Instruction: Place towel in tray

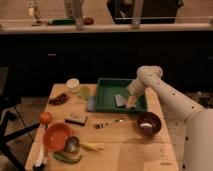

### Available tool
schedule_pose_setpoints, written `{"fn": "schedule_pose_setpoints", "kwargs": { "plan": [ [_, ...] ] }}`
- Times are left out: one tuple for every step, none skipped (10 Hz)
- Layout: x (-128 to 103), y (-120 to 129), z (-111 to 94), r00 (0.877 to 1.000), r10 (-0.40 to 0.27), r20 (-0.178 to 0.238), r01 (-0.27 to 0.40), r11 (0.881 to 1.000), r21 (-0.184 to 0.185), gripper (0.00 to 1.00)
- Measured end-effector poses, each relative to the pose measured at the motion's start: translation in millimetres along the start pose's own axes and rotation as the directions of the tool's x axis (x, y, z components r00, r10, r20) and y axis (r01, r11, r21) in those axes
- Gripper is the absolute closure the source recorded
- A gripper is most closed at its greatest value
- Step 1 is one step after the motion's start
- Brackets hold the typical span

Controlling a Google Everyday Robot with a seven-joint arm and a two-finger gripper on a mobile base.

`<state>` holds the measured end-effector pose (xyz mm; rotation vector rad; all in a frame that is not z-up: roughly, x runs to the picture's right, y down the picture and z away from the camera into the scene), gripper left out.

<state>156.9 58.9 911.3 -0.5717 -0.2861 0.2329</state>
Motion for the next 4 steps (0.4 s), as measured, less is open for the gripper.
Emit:
{"fn": "schedule_pose_setpoints", "kwargs": {
  "plan": [
    [0.6, -0.3, -0.7, 1.000, 0.004, 0.011, -0.004, 1.000, -0.004, 0.20],
    [2.3, 0.0, -1.4, 1.000, 0.011, 0.025, -0.011, 1.000, -0.009, 0.20],
    [3.8, 0.3, -2.3, 0.999, 0.016, 0.033, -0.015, 1.000, -0.013, 0.20],
    [4.8, -0.5, -3.2, 0.999, 0.021, 0.044, -0.021, 1.000, -0.013, 0.20]
  ]
}}
